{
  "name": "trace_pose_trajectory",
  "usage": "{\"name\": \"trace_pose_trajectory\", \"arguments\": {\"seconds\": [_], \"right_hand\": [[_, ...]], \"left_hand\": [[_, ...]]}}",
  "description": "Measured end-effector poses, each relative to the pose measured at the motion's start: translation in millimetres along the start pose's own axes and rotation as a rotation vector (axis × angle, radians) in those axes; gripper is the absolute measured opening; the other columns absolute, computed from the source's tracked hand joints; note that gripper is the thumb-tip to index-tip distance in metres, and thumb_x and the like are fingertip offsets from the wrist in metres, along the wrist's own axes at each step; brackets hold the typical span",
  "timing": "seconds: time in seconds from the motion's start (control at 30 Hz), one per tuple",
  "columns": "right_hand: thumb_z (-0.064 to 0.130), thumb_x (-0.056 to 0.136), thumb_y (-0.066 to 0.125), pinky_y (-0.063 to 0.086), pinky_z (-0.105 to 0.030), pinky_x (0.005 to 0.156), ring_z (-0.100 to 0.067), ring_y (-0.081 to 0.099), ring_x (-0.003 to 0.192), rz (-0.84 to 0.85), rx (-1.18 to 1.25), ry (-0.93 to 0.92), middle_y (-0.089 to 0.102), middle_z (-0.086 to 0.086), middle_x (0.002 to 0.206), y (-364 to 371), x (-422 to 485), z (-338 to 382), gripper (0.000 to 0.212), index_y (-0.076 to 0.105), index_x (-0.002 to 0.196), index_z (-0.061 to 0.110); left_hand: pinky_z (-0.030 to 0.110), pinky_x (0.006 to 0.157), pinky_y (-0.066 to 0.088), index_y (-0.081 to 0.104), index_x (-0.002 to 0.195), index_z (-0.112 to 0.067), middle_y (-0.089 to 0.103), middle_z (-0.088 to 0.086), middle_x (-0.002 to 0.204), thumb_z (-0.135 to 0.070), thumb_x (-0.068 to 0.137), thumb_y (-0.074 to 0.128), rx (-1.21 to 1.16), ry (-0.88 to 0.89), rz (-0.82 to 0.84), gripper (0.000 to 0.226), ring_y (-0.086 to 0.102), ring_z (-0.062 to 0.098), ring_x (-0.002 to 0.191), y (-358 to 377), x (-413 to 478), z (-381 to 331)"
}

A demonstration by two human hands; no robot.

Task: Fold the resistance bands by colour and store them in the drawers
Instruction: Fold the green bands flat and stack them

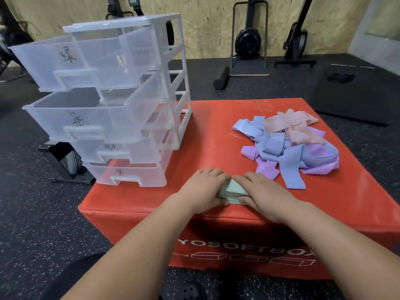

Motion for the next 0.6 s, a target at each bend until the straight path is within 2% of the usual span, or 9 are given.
{"name": "trace_pose_trajectory", "arguments": {"seconds": [0.1, 0.27, 0.33, 0.43, 0.53, 0.6], "right_hand": [[0.054, 0.102, 0.053, 0.037, -0.030, 0.085, -0.017, 0.047, 0.114, 0.026, 0.038, -0.009, 0.044, 0.010, 0.127, -4.2, -0.6, -2.8, 0.064, 0.027, 0.158, 0.039], [0.055, 0.101, 0.054, 0.037, -0.029, 0.086, -0.018, 0.048, 0.117, 0.030, 0.028, -0.006, 0.044, 0.010, 0.130, -5.2, -0.9, -1.3, 0.066, 0.026, 0.159, 0.039], [0.058, 0.099, 0.057, 0.040, -0.030, 0.092, -0.017, 0.048, 0.122, 0.056, 0.100, 0.018, 0.045, 0.010, 0.134, -6.5, -3.0, -2.7, 0.071, 0.026, 0.160, 0.039], [0.066, 0.092, 0.062, 0.040, -0.034, 0.111, -0.014, 0.047, 0.132, 0.113, 0.301, 0.126, 0.047, 0.007, 0.143, -15.4, -3.9, -9.4, 0.080, 0.032, 0.159, 0.035], [0.067, 0.095, 0.057, 0.046, -0.033, 0.104, -0.015, 0.060, 0.113, 0.088, 0.419, 0.406, 0.059, 0.005, 0.137, -23.5, -4.4, -24.1, 0.064, 0.050, 0.148, 0.031], [0.063, 0.094, 0.061, 0.056, -0.035, 0.090, -0.020, 0.069, 0.090, 0.093, 0.480, 0.554, 0.073, 0.002, 0.113, -19.7, -6.1, -30.6, 0.053, 0.065, 0.128, 0.022]], "left_hand": [[0.041, 0.087, 0.048, 0.055, 0.137, -0.027, 0.056, -0.003, 0.117, -0.060, 0.081, 0.079, -0.049, -0.020, 0.014, 0.069, 0.057, 0.023, 0.108, -5.4, 3.7, 0.9], [0.040, 0.088, 0.050, 0.056, 0.130, -0.024, 0.057, -0.004, 0.115, -0.068, 0.079, 0.078, -0.170, -0.039, 0.047, 0.071, 0.055, 0.020, 0.107, -2.1, 3.0, 2.0], [0.041, 0.086, 0.052, 0.059, 0.131, -0.026, 0.059, -0.006, 0.112, -0.066, 0.080, 0.078, -0.208, -0.060, 0.050, 0.068, 0.057, 0.019, 0.104, -4.3, 3.8, 4.6], [0.044, 0.081, 0.053, 0.063, 0.124, -0.026, 0.058, -0.007, 0.103, -0.065, 0.079, 0.080, -0.208, -0.061, 0.059, 0.063, 0.057, 0.018, 0.097, -3.2, 4.5, 7.7], [0.042, 0.081, 0.052, 0.064, 0.120, -0.026, 0.057, -0.007, 0.101, -0.064, 0.079, 0.081, -0.213, -0.048, 0.062, 0.059, 0.055, 0.018, 0.096, -2.1, 4.9, 7.9], [0.039, 0.081, 0.050, 0.065, 0.121, -0.025, 0.058, -0.006, 0.103, -0.063, 0.080, 0.081, -0.208, -0.040, 0.055, 0.058, 0.056, 0.019, 0.098, -2.5, 3.9, 6.3]]}}
Point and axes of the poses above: each hand's wrist, its own x-axis towards the middle knuckle, its own y-axis out of the palm, z = x × y, the point moved 4 cm from there along x, towards the middle knuckle
